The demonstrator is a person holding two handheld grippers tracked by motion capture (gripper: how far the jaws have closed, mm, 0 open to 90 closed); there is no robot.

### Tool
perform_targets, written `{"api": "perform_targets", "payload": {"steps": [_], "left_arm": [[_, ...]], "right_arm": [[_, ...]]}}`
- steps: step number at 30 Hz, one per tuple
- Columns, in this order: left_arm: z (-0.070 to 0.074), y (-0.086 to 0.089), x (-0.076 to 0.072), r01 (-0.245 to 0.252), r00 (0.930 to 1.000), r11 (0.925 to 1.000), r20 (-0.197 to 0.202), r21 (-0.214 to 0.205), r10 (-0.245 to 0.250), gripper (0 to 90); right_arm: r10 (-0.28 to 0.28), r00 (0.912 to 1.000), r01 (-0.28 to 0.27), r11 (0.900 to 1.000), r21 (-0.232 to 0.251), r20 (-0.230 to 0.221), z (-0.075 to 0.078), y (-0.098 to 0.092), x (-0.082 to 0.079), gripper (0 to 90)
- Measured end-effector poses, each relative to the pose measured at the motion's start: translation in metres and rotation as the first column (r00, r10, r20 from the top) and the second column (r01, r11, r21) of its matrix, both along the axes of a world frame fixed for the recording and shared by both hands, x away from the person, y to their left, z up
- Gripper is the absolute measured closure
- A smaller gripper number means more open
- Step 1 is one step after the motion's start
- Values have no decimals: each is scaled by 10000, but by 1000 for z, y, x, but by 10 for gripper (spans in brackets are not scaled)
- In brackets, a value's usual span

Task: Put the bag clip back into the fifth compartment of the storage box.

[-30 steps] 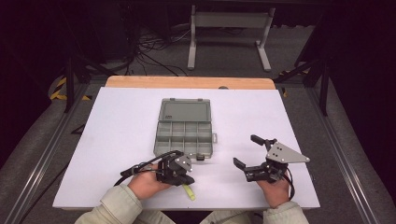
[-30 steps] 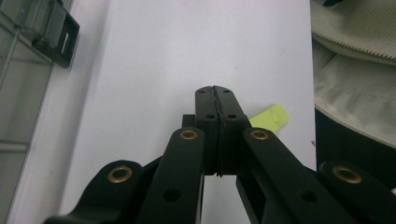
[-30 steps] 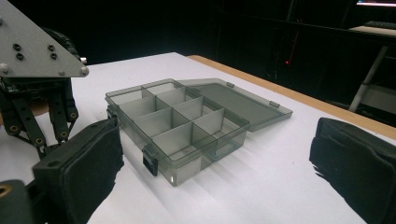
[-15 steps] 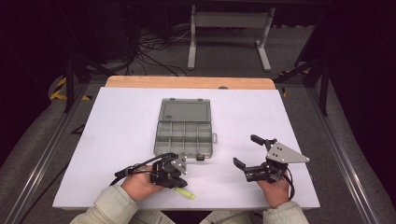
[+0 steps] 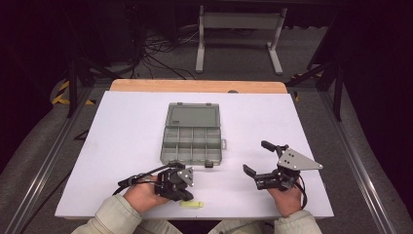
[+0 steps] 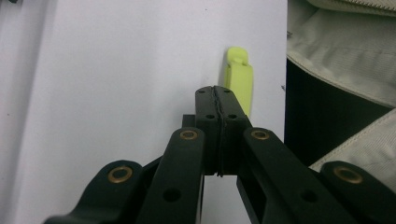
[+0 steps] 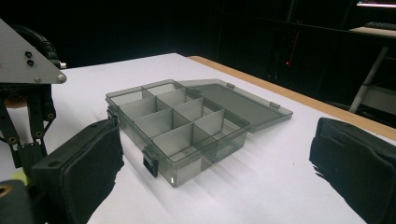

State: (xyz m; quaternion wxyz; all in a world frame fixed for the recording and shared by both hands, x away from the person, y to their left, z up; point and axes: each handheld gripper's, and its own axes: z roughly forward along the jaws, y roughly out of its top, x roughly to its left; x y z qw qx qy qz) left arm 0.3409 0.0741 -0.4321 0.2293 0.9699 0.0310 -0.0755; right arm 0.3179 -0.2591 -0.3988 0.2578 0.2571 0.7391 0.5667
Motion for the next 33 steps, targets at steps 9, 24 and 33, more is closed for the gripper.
{"api": "perform_targets", "payload": {"steps": [9,24,33], "left_arm": [[0,0,0,31,10000,10000,-60,39,-30,894],[11,8,-12,-887,9959,9926,83,-828,897,250],[7,6,-22,-1261,9904,9832,396,-1323,1323,124]], "right_arm": [[2,10000,-2,10000,1,0,0,0,0,24],[35,10000,-35,10000,13,60,1,0,0,25],[19,10000,-19,10000,12,10,1,0,0,25]]}}
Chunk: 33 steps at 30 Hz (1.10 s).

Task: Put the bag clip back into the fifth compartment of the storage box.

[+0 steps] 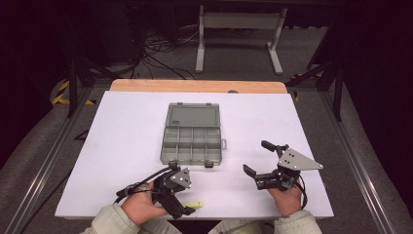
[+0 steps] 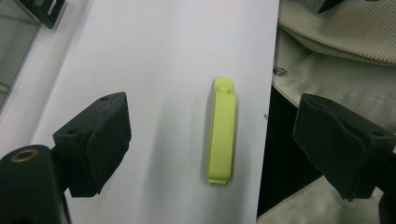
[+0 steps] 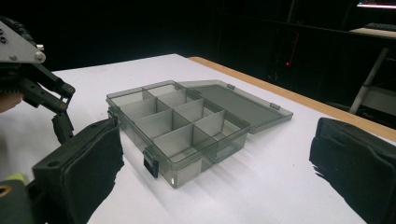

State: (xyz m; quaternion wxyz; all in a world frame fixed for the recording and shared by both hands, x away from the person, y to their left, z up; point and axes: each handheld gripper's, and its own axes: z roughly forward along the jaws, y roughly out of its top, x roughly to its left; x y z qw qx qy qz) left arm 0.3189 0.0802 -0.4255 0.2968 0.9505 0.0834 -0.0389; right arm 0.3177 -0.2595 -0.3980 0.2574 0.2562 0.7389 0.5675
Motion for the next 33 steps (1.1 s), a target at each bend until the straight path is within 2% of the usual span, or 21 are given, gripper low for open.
{"api": "perform_targets", "payload": {"steps": [10,13,14,18,19,26,33], "left_arm": [[-11,-7,-6,110,9998,9997,190,231,-115,187],[-11,-7,-7,153,9996,9996,217,247,-159,268],[-11,-7,-7,183,9995,9994,245,291,-190,268],[-12,-8,-8,320,9992,9984,223,462,-331,453],[-13,-8,-9,420,9987,9976,280,546,-436,453],[-14,-9,-10,555,9968,9950,529,826,-600,758],[-12,-8,-9,510,9970,9956,540,791,-553,778]], "right_arm": [[22,10000,-22,10000,7,40,0,0,0,24],[22,10000,-22,10000,5,31,0,0,0,24],[23,10000,-23,10000,5,33,0,0,0,24],[20,10000,-20,10000,9,-17,0,0,0,25],[23,10000,-23,10000,7,-18,0,0,0,26],[25,10000,-25,10000,-4,-21,0,0,0,29],[32,10000,-32,10000,-12,-4,0,0,0,30]]}}
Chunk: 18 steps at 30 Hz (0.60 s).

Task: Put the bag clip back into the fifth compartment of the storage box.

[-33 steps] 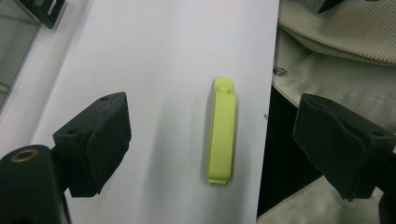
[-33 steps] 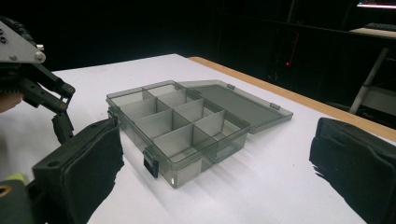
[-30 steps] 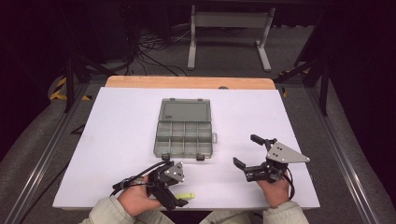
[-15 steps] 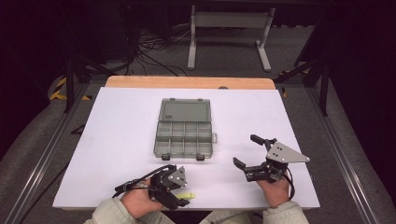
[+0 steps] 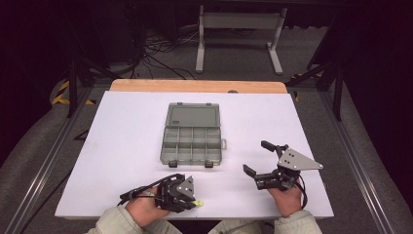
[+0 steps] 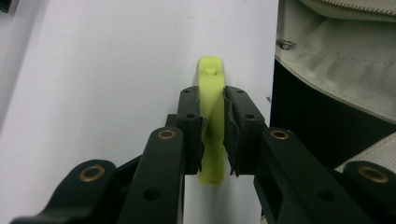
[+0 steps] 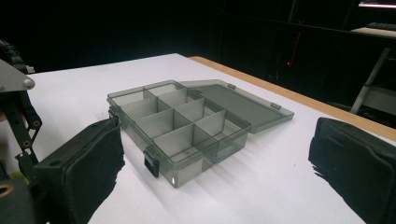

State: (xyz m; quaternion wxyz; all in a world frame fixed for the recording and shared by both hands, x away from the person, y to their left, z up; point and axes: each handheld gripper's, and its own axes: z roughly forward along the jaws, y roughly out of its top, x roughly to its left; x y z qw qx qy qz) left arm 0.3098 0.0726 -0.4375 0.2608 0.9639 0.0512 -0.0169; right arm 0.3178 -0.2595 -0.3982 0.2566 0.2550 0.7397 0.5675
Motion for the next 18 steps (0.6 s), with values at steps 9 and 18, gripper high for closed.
{"api": "perform_targets", "payload": {"steps": [9,18], "left_arm": [[18,6,0,-15,10000,9988,-39,-484,13,778],[36,15,0,-178,9998,9947,13,-1012,181,778]], "right_arm": [[-7,10000,7,10000,-15,-9,0,0,0,30],[-2,10000,2,10000,-22,-8,0,1,0,30]]}}
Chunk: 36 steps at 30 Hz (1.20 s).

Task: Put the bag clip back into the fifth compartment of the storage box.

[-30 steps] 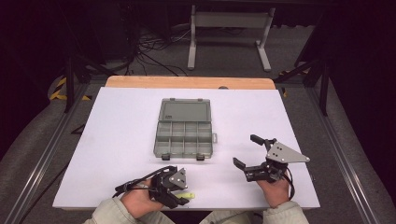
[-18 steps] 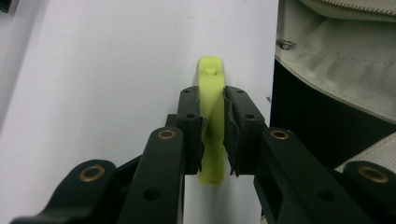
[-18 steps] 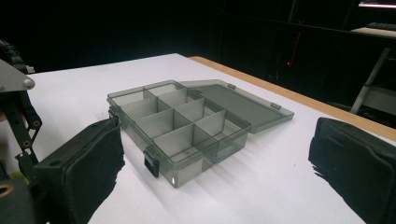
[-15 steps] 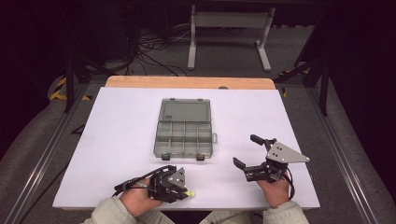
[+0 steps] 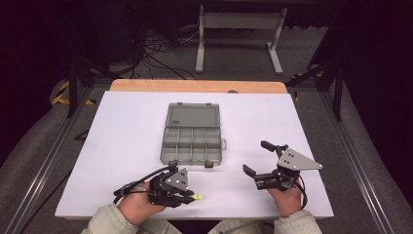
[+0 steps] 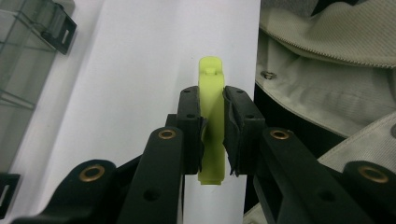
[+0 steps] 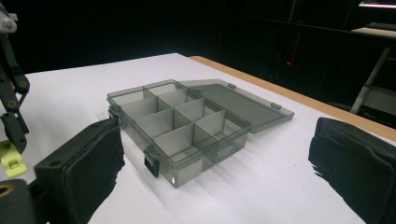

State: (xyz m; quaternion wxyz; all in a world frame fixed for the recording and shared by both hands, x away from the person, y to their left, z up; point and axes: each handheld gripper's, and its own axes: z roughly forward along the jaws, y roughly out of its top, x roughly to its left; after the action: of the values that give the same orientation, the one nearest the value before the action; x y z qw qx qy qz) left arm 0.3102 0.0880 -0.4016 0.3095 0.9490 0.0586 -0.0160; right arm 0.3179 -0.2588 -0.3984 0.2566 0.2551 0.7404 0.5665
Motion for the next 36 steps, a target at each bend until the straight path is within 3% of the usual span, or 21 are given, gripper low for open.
{"api": "perform_targets", "payload": {"steps": [18,29,36], "left_arm": [[25,13,4,-362,9991,9962,171,-790,376,779],[37,21,9,-688,9968,9889,314,-1320,736,778],[45,30,14,-1091,9928,9778,298,-1788,1163,779]], "right_arm": [[24,10000,-24,10000,7,9,0,0,0,30],[13,10000,-13,10000,-4,3,0,0,0,30],[8,10000,-8,10000,5,-10,0,0,0,30]]}}
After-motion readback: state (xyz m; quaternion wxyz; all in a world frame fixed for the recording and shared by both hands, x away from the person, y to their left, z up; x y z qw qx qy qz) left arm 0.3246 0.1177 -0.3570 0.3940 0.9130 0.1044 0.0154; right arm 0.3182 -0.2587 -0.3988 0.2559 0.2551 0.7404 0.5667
